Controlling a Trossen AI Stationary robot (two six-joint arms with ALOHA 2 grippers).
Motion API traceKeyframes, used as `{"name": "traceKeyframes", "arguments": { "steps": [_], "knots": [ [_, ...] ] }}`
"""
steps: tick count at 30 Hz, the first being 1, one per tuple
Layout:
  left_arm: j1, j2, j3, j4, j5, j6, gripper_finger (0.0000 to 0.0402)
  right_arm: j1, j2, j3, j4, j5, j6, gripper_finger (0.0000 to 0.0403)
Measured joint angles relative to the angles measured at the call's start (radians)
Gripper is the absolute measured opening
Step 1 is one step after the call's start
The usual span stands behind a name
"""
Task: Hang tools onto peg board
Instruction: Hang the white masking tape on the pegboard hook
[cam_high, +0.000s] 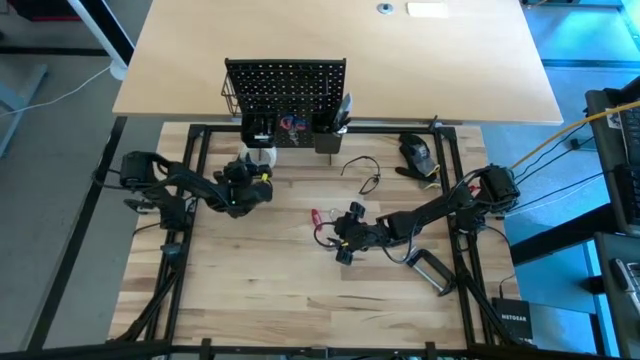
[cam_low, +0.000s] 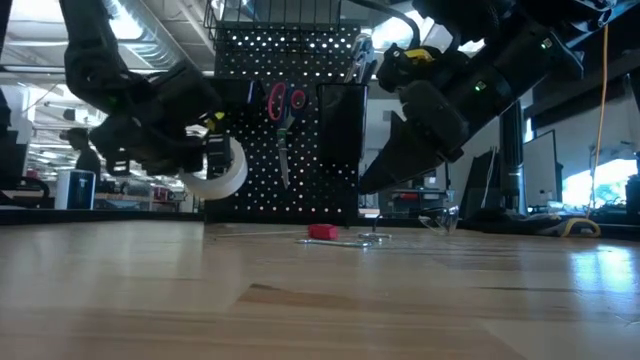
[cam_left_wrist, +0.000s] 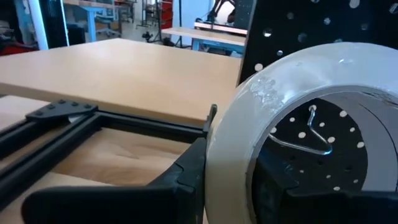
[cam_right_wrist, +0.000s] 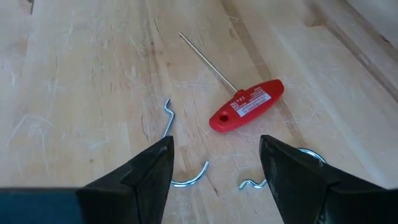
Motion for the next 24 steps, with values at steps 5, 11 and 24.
{"name": "traceKeyframes", "arguments": {
  "steps": [5, 11, 24],
  "knots": [
    [0.043, 0.039, 0.001, 0.103, 0.000, 0.042, 0.0070, 0.000, 0.000, 0.000, 0.001, 0.014, 0.000, 0.0237],
    [0.074, 0.056, 0.001, 0.153, 0.009, 0.045, 0.0075, 0.000, 0.000, 0.000, 0.002, 0.014, 0.000, 0.0237],
    [0.157, 0.056, 0.027, 0.184, 0.110, 0.124, 0.0077, 0.000, 0.000, 0.000, 0.004, 0.014, 0.001, 0.0237]
  ]
}}
